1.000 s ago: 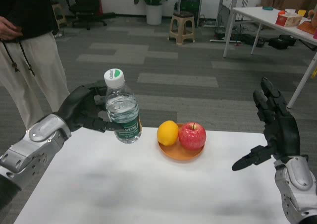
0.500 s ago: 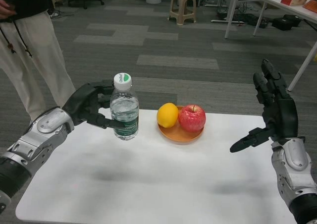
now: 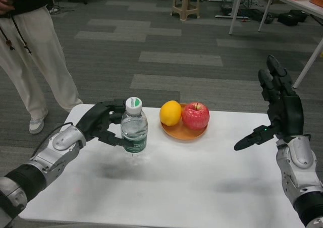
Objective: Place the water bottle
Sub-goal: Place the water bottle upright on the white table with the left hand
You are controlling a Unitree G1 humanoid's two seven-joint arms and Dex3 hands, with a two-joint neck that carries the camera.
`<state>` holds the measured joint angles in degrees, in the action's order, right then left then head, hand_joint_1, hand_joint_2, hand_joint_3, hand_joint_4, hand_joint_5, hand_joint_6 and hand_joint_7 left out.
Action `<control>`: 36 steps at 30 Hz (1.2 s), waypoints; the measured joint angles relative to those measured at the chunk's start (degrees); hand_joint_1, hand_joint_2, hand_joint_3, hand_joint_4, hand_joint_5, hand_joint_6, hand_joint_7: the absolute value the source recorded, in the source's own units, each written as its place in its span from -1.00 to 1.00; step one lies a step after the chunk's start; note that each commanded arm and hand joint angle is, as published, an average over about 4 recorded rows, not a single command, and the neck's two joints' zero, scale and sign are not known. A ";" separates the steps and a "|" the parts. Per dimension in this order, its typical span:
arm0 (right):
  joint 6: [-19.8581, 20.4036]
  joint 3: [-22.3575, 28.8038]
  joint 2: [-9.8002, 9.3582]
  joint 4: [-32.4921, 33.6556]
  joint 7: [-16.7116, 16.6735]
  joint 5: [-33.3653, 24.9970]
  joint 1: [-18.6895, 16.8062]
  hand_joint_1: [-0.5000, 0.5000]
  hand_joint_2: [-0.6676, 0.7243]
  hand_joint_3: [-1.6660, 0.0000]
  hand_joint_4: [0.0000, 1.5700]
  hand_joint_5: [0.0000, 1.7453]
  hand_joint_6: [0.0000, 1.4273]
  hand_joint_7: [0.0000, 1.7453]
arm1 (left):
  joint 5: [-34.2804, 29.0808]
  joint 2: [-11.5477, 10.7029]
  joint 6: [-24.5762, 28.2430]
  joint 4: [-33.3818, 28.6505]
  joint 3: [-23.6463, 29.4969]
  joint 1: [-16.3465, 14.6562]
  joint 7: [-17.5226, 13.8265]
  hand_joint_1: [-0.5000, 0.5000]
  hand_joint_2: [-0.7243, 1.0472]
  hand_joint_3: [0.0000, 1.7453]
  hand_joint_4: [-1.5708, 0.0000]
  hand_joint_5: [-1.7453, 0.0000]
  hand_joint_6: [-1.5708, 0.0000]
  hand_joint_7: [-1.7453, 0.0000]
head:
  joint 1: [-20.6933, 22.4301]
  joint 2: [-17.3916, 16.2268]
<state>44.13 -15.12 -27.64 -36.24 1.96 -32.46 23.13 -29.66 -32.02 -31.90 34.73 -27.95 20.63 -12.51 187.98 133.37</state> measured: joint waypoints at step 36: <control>0.01 0.02 0.14 0.45 0.00 0.00 0.02 -1.00 0.45 1.00 -1.00 -1.00 -1.00 -0.92 | -7.74 4.35 -18.94 19.41 -11.27 2.15 2.56 -1.00 1.00 -0.60 -0.58 -1.00 -0.70 -0.62 | 0.16 -0.94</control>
<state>44.14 -15.10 -27.50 -35.79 1.96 -32.46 23.15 -37.40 -27.67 -50.84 54.14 -39.22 22.78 -9.95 188.14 132.43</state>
